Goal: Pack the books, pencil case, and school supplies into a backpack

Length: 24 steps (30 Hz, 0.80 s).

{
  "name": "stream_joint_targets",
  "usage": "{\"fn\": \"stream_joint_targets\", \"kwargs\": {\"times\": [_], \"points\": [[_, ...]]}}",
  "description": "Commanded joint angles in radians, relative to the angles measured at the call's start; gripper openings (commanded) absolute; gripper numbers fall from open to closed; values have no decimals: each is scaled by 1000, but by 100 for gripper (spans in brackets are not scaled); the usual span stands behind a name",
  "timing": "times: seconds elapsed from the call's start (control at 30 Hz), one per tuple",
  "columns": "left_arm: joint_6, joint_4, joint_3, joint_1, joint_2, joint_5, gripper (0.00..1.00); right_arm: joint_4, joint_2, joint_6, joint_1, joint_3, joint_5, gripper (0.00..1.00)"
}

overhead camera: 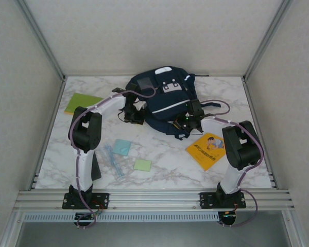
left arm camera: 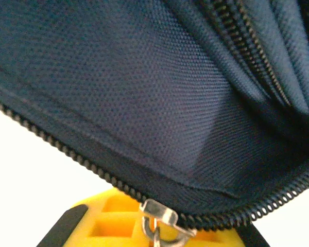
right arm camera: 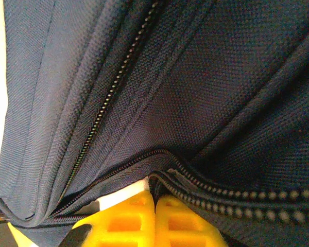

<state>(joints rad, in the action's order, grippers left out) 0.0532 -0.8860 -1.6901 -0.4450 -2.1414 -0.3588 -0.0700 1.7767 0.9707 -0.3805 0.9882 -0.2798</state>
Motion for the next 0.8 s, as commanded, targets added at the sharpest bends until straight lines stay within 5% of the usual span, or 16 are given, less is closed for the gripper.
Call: {"fn": "stream_joint_targets", "kwargs": {"times": [0.0, 0.07, 0.2, 0.5, 0.63, 0.77], "points": [[22, -165, 3, 76, 24, 79, 0, -174, 54, -65, 45, 1, 312, 0], [61, -167, -18, 100, 20, 120, 0, -192, 48, -78, 46, 10, 329, 0], [93, -210, -151, 111, -25, 408, 0, -208, 35, -101, 45, 16, 356, 0], [-2, -172, -304, 121, -123, 647, 0, -227, 45, -148, 38, 78, 339, 0], [17, -200, -374, 180, -179, 603, 2, -238, 42, -162, 32, 96, 344, 0], [21, -160, -340, 178, -141, 471, 17, -221, 45, -180, 26, 131, 258, 0]]}}
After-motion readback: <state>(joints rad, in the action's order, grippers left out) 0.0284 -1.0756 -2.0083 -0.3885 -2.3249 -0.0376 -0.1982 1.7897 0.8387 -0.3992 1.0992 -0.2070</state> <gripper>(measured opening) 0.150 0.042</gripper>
